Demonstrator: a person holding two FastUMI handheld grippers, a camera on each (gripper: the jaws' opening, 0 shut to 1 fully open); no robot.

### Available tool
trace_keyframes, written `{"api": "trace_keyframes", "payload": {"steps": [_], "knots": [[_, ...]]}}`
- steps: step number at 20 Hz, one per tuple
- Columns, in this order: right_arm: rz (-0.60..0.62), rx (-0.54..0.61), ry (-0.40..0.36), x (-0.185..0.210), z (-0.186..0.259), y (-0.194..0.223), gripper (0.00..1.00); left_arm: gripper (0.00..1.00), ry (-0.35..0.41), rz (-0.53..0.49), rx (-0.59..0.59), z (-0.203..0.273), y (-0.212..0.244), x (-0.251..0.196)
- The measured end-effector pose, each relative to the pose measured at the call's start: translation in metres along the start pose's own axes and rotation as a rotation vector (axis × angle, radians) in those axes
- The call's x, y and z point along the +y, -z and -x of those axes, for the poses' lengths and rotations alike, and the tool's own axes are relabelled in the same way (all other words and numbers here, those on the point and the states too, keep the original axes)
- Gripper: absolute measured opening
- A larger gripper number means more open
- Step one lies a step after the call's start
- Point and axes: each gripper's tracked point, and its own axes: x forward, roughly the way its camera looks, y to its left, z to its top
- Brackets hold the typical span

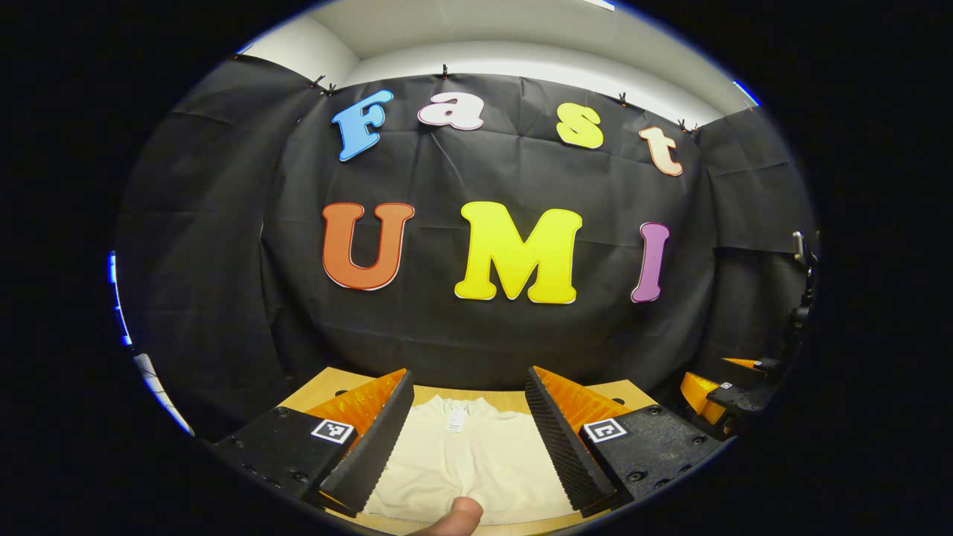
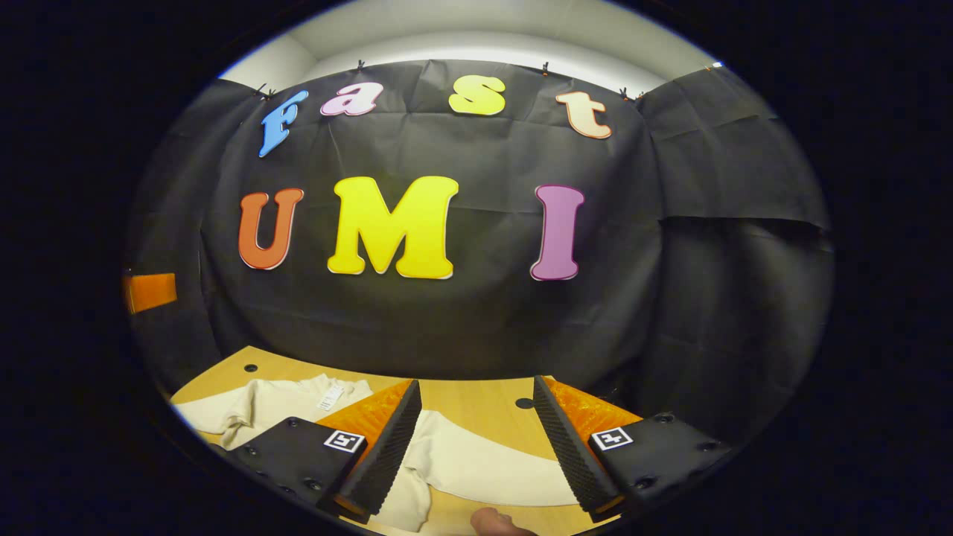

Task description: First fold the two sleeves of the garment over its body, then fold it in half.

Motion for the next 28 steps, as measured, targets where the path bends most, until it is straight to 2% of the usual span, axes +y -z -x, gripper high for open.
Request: {"api": "trace_keyframes", "payload": {"steps": [6,7,8,13,14,15,16,19,23,28], "knots": [[0.013,0.211,0.113,-0.109,-0.026,0.109,0.94,0.96,-0.081,-0.081,-0.009,0.003,-0.001,-0.017],[0.007,0.248,0.131,-0.126,-0.029,0.127,0.94,1.0,-0.094,-0.089,-0.013,0.004,-0.002,-0.022],[-0.003,0.274,0.154,-0.143,-0.034,0.145,0.95,0.95,-0.108,-0.096,-0.014,0.005,-0.005,-0.024],[-0.05,0.444,0.223,-0.193,-0.056,0.222,0.95,0.96,-0.196,-0.122,-0.003,0.007,-0.004,-0.025],[-0.079,0.465,0.242,-0.203,-0.058,0.234,0.94,0.87,-0.218,-0.126,0.0,0.01,-0.004,-0.024],[-0.109,0.485,0.263,-0.211,-0.06,0.247,0.95,0.96,-0.243,-0.134,-0.001,0.012,-0.004,-0.021],[-0.122,0.525,0.291,-0.221,-0.06,0.259,0.95,0.96,-0.255,-0.145,-0.001,0.015,-0.004,-0.021],[-0.172,0.636,0.343,-0.237,-0.059,0.291,0.95,0.96,-0.24,-0.157,-0.032,0.021,-0.01,-0.027],[-0.255,0.717,0.446,-0.253,-0.061,0.315,0.94,0.98,-0.197,-0.166,-0.043,0.02,-0.01,-0.034],[-0.361,0.807,0.488,-0.26,-0.062,0.326,0.95,0.98,-0.171,-0.199,-0.03,0.017,-0.004,-0.029]]}}
